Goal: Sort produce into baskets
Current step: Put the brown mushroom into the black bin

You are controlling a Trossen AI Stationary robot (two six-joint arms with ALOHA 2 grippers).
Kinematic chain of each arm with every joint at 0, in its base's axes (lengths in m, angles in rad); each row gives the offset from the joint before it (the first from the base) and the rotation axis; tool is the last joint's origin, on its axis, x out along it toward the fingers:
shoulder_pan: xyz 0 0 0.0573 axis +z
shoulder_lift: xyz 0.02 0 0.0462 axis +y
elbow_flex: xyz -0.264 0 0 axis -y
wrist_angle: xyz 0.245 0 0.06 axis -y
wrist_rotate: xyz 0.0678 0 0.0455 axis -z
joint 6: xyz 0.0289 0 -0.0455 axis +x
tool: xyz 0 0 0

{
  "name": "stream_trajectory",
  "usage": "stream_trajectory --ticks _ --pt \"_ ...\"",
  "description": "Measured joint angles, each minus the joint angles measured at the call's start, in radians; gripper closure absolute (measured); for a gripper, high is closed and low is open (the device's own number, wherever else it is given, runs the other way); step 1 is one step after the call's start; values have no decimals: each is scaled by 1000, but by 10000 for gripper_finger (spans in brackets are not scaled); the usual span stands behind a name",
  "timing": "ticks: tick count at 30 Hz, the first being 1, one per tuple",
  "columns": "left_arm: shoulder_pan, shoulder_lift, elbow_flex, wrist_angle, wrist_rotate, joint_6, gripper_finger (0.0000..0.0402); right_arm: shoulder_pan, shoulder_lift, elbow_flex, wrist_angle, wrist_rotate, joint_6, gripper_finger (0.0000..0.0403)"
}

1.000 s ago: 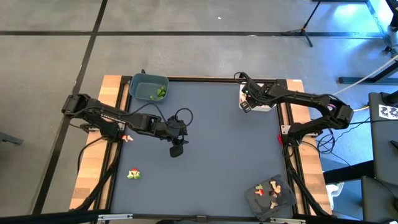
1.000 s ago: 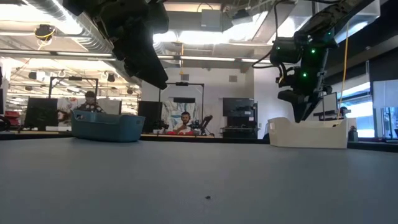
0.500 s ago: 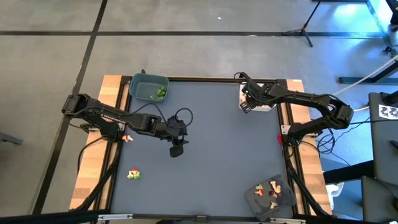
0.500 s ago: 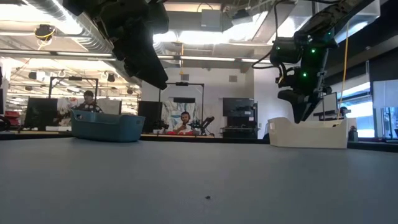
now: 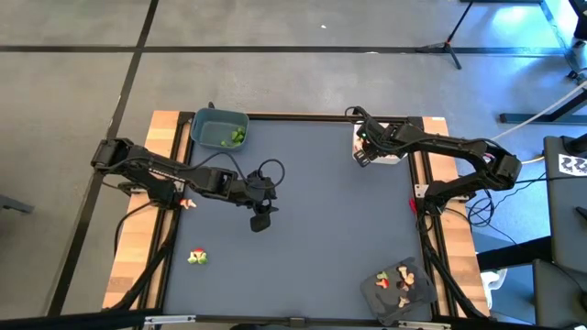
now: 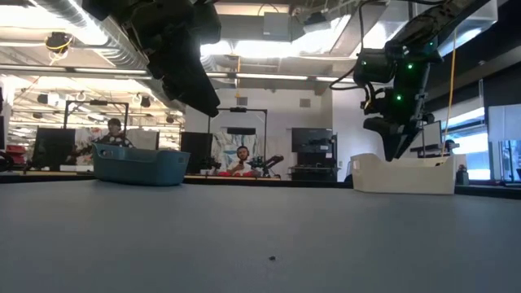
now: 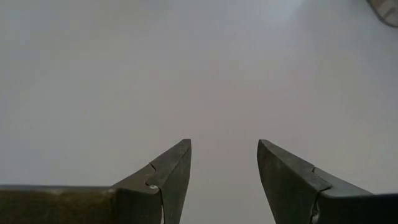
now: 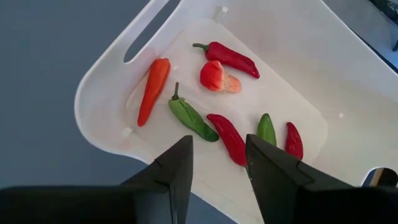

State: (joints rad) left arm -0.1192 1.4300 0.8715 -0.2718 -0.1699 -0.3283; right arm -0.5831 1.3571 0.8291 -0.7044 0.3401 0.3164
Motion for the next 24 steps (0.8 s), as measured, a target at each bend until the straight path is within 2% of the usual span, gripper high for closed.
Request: stream_trajectory --ticks 24 --pt "0 0 0 0 0 -2 222 0 0 0 1 17 -1 255"
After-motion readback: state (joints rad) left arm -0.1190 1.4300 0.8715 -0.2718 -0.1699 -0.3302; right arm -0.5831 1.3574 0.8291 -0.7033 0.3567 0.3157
